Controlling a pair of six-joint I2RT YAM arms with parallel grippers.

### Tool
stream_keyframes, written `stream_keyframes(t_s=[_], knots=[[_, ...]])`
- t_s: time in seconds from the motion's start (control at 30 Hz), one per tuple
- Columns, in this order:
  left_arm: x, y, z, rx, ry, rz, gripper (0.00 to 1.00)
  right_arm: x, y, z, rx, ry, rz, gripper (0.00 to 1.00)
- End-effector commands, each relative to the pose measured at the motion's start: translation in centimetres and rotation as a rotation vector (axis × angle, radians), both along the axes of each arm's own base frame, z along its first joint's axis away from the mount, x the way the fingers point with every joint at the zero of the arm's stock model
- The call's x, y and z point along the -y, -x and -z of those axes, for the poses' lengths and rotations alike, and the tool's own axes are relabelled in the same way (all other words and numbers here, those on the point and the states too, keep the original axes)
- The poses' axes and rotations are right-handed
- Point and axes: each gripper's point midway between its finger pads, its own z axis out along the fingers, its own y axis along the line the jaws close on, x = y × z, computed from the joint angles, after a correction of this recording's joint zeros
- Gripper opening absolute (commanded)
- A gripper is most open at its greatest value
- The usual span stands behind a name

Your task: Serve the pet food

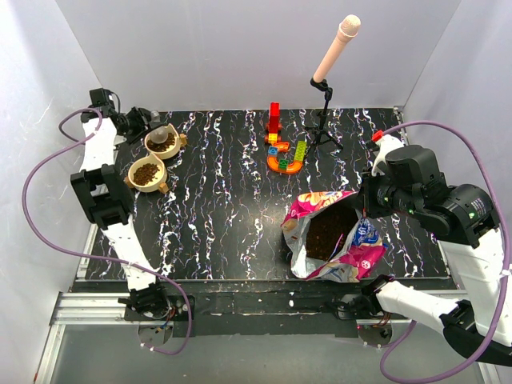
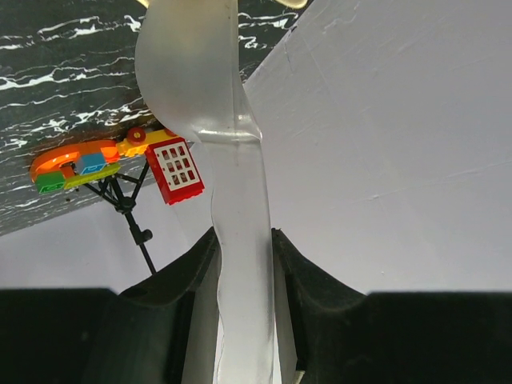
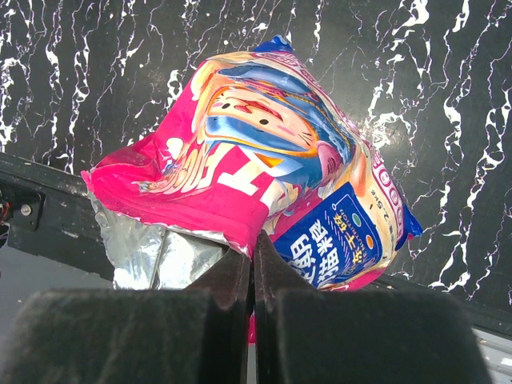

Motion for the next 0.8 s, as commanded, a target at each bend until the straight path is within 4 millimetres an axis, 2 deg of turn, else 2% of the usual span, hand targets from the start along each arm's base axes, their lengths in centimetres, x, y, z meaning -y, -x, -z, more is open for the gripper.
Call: stream_keyframes(t_s=[0.0, 0.5, 0.77], knots=[[0.6, -0.2, -3.0, 0.026, 0.012, -0.026, 0.0, -0.7, -1.4, -5.6, 0.228, -0.16, 0.018, 0.01], [1.4, 0.5, -7.8, 0.072, 0.01, -0.066, 0.0, -0.7, -1.2, -5.9, 0.228, -0.171, 0.017, 0.01], [1.7, 0.9, -8.0, 0.063, 0.02, -0.055, 0.0, -0.6, -1.1, -5.9, 0.224, -0.167, 0.02, 0.01]])
